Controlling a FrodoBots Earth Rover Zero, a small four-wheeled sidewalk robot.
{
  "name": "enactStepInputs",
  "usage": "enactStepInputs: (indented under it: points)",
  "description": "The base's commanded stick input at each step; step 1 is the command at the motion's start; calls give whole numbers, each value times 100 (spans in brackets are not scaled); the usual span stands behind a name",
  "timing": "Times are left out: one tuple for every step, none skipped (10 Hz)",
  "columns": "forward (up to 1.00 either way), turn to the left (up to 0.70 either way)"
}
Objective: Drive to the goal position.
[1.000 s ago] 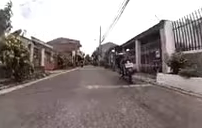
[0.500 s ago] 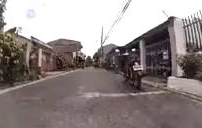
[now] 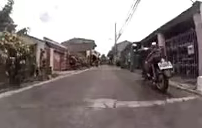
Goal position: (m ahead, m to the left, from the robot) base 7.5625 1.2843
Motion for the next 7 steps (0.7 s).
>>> enactStepInputs:
  points:
    - [100, 0]
    - [100, 0]
    - [100, 0]
    - [100, 0]
    - [100, 0]
    - [100, 0]
    - [100, 0]
